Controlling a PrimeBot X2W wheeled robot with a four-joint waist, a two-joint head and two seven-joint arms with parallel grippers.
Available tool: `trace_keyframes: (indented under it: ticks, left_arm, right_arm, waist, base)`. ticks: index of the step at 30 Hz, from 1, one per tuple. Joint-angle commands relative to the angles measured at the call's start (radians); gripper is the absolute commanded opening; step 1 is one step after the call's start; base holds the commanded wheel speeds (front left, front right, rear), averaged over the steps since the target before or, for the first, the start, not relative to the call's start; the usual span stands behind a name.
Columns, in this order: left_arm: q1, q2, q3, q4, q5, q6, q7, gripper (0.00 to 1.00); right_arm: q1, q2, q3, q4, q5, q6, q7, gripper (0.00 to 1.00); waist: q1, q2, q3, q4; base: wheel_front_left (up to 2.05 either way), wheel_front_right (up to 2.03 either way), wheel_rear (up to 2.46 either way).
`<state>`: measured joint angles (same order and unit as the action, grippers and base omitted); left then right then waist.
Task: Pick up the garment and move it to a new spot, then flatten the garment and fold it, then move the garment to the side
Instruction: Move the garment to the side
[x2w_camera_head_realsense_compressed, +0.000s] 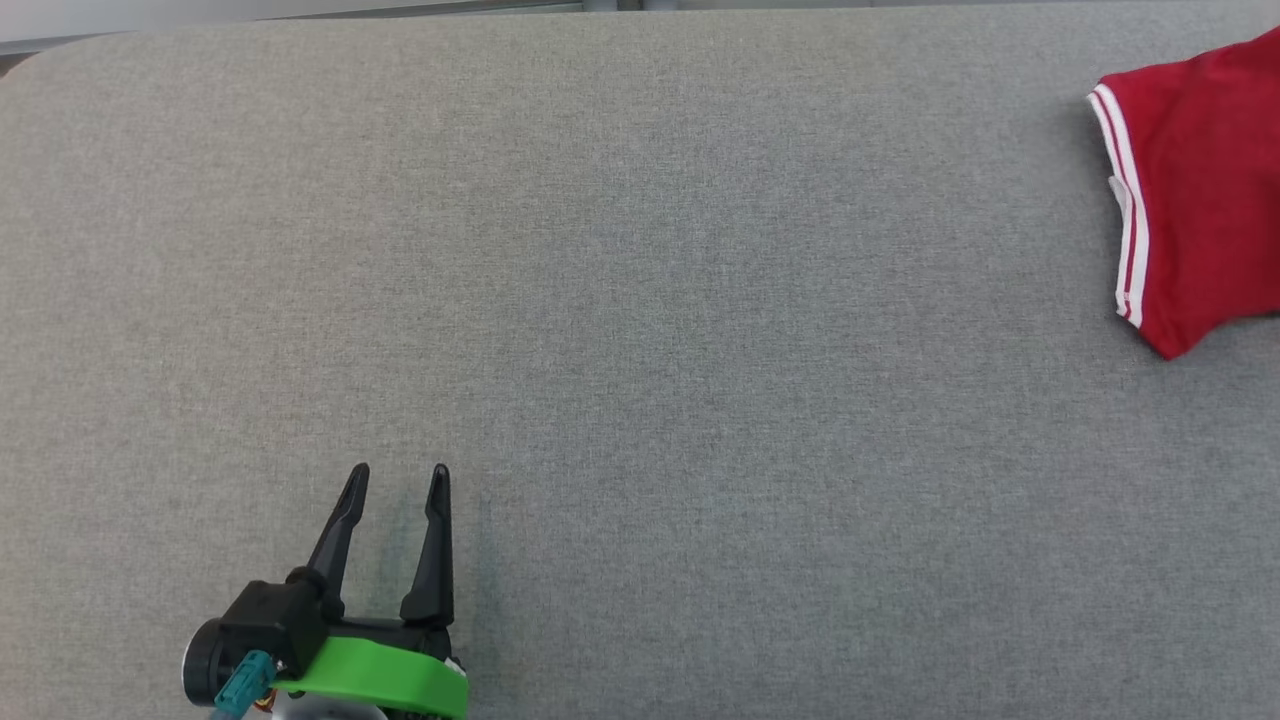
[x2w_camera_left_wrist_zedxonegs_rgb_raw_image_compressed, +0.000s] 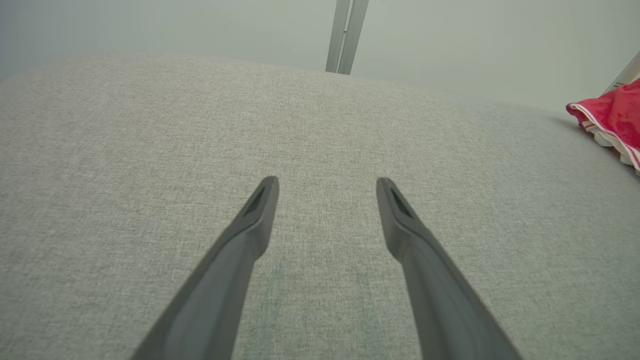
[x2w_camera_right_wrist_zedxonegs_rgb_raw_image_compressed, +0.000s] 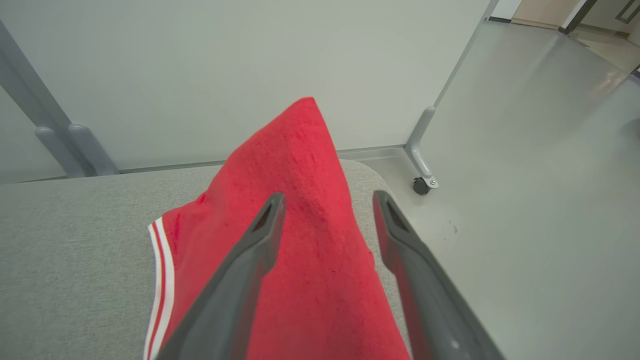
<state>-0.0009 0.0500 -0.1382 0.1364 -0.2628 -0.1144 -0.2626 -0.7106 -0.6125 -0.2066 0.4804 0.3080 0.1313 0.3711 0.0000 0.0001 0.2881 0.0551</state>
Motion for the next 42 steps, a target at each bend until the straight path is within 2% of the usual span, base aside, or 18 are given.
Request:
trace_keyframes:
  ticks: [1, 6, 11, 17, 22, 25, 28, 33, 42]
  left_arm:
    - [-0.007, 0.002, 0.005, 0.001, 0.004, -0.004, -0.003, 1.0]
    - [0.015, 0.002, 0.019, 0.0, 0.006, -0.004, -0.003, 1.0]
    - [0.031, 0.002, 0.034, -0.023, 0.009, -0.003, -0.003, 1.0]
    - [0.056, 0.002, 0.062, -0.05, 0.019, 0.011, -0.003, 1.0]
    - [0.088, 0.002, 0.083, -0.041, 0.038, 0.033, -0.003, 1.0]
    - [0.109, 0.002, 0.092, -0.027, 0.046, 0.039, -0.003, 1.0]
    - [0.12, 0.002, 0.1, -0.016, 0.06, 0.058, -0.003, 1.0]
    - [0.107, 0.002, 0.095, -0.011, 0.048, 0.06, -0.003, 1.0]
    - [0.118, 0.002, 0.086, 0.042, 0.038, 0.037, -0.003, 1.0]
  right_arm:
    - [0.01, 0.006, -0.02, -0.001, -0.041, -0.001, -0.021, 1.0]
    - [0.027, 0.053, -0.085, -0.018, -0.156, -0.001, -0.094, 1.0]
    - [0.101, 0.095, -0.079, -0.08, -0.177, -0.001, -0.197, 1.0]
    - [0.28, 0.178, -0.074, -0.154, -0.214, -0.001, -0.426, 1.0]
    - [0.443, 0.288, -0.093, -0.184, -0.266, -0.001, -0.602, 1.0]
    - [0.531, 0.354, -0.089, -0.209, -0.281, -0.001, -0.63, 1.0]
    - [0.622, 0.41, -0.04, -0.255, -0.26, -0.002, -0.636, 1.0]
    - [0.77, 0.471, 0.041, -0.319, -0.239, -0.001, -0.636, 1.0]
    - [0.846, 0.54, 0.033, -0.35, -0.257, -0.001, -0.636, 1.0]
  waist:
    - [0.0, -0.0001, 0.0, 0.0]
    - [0.0, -0.0001, -0.013, -0.01]
    - [0.0, -0.0001, -0.048, -0.018]
    - [0.0, -0.0001, -0.125, -0.024]
    - [0.0, -0.0001, -0.206, -0.033]
    - [0.0, -0.0001, -0.249, -0.041]
    - [0.0, -0.0001, -0.279, -0.047]
    - [0.0, -0.0001, -0.294, -0.041]
    - [0.0, -0.0001, -0.307, -0.052]
  base:
    - [0.0, 0.0, 0.0]
    - [0.0, 0.0, 0.0]
    - [0.0, 0.0, 0.0]
    - [0.0, 0.0, 0.0]
    - [0.0, 0.0, 0.0]
    - [0.0, 0.0, 0.0]
    - [0.0, 0.0, 0.0]
    - [0.0, 0.0, 0.0]
    - [0.0, 0.0, 0.0]
